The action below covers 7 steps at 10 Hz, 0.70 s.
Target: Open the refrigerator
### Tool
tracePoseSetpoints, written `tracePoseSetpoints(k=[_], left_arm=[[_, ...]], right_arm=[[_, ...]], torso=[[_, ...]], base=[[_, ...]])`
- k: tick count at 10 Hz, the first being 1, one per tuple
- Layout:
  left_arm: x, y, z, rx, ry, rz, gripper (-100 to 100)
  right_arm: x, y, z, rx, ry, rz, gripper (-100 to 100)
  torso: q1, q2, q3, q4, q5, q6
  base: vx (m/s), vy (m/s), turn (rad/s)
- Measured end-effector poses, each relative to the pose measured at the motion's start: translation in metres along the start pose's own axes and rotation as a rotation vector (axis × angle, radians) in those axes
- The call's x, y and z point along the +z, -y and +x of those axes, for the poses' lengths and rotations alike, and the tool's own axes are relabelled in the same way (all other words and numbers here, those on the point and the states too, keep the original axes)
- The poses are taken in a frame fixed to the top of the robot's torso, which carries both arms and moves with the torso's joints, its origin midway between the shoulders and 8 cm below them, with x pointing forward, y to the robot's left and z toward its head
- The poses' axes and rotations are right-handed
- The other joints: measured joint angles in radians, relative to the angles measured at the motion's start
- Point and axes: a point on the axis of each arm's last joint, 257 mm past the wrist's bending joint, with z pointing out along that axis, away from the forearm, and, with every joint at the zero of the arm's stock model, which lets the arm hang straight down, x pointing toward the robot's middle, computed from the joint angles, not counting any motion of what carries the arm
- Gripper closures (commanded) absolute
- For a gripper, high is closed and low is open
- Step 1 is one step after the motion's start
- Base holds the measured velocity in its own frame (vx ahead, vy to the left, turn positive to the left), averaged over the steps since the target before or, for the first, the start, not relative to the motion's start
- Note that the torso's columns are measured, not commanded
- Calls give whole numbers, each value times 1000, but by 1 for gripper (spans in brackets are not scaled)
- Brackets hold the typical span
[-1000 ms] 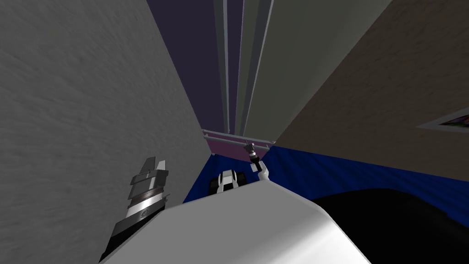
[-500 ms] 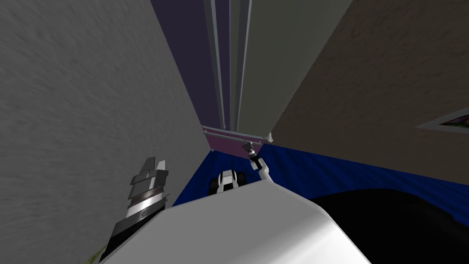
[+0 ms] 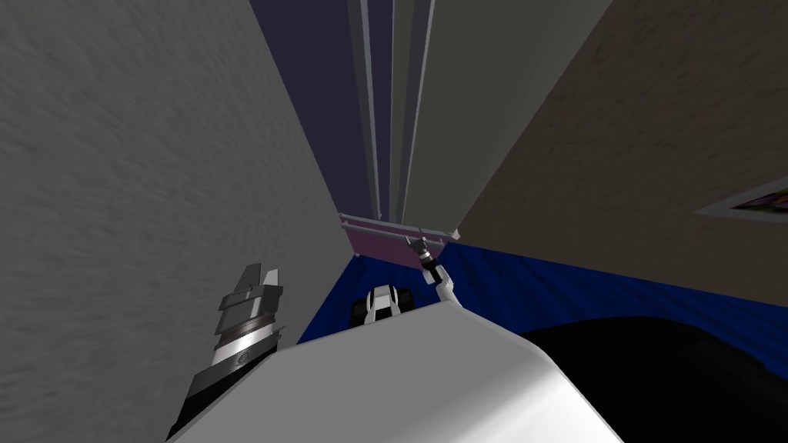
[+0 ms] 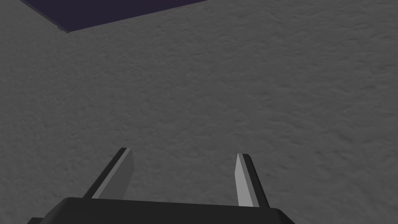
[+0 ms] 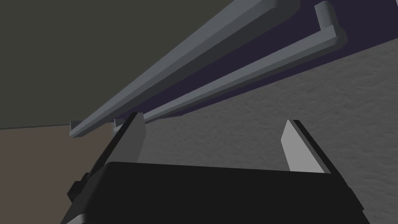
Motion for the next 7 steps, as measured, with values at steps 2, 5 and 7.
tracePoseSetpoints(k=[2,5,7], left_arm=[[0,0,0,0,0,0,0],[0,0,0,0,0,0,0],[0,0,0,0,0,0,0]], right_arm=[[0,6,11,-20,-36,9,-100],[-2,18,32,-50,-98,22,-100],[-5,25,45,-70,-136,30,-100]], torso=[[-2,4,2,1,0,0],[-1,2,1,0,0,0],[-2,2,1,1,0,0]], base=[[173,130,-59],[178,143,-67],[166,123,-53]])
